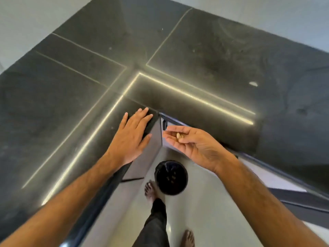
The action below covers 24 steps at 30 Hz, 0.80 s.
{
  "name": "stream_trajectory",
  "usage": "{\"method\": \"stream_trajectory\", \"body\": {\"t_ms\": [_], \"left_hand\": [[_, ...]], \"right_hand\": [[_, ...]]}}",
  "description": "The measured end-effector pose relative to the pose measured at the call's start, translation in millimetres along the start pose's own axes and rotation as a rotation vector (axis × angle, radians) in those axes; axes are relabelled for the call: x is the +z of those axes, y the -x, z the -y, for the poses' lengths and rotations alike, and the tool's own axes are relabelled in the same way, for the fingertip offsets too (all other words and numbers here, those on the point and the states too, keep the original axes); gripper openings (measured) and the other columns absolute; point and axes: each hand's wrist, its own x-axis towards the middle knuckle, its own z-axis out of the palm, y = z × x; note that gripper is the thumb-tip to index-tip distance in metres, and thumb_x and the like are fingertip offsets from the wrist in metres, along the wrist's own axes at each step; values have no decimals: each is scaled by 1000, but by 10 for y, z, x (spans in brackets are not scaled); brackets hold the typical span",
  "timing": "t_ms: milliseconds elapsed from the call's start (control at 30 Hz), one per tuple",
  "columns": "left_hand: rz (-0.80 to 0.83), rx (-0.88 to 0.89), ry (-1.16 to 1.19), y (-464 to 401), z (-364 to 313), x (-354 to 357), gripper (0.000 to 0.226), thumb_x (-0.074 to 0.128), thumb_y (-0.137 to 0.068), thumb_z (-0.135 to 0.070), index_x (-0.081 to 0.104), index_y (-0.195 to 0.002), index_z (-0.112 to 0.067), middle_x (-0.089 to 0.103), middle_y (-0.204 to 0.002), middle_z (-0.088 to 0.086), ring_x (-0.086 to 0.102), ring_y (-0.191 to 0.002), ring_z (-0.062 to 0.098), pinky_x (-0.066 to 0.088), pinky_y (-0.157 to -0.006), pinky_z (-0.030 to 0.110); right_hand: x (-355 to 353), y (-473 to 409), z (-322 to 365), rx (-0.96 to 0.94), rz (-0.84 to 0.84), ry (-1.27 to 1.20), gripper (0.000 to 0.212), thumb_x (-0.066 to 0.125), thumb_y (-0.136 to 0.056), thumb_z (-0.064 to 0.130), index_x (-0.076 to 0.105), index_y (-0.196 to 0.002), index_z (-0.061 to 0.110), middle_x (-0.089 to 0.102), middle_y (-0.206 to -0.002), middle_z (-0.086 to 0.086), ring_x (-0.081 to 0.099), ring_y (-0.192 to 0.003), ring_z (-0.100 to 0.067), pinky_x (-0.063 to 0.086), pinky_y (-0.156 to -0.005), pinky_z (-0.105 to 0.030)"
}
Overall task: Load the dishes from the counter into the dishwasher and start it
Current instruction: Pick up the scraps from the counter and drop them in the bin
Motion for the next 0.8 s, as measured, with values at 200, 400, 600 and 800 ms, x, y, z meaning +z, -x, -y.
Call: {"method": "stream_trajectory", "body": {"t_ms": [200, 400, 600, 800], "left_hand": [[133, 25, -315, 948, -360, 80, 78, 52, -94, -31, 15, -159, -7, 6, -167, 12, 3, -155, 28, 16, -122, 54], [165, 23, -383, 995, -440, 22, 81, 53, -93, -26, 9, -159, -6, 0, -167, 14, -6, -155, 28, 9, -125, 51], [122, 42, -366, 985, -378, 80, 81, 53, -92, -26, 11, -158, -6, 0, -167, 14, -4, -155, 26, 10, -125, 50], [84, 67, -338, 970, -359, 123, 79, 54, -90, -24, 17, -157, -5, 3, -167, 16, -2, -155, 27, 7, -125, 51]], "right_hand": [[-822, 534, -975, 86, -170, -44, 40, 30, -92, -15, 56, -122, -12, 60, -120, -30, 69, -101, -28, 57, -92, -32], [-1238, 369, -1698, 153, -484, 69, 37, 36, -98, -10, 49, -131, -17, 59, -114, -32, 59, -107, -32, 49, -99, -36], [-1557, -85, -1967, 182, -688, 128, 21, 39, -96, -8, 57, -101, 2, 50, -79, -11, 51, -70, -18, 48, -67, -26], [-1683, -165, -2034, 194, -689, 208, 24, 42, -96, -8, 56, -84, 8, 50, -78, -8, 47, -68, -15, 45, -77, -30]]}}
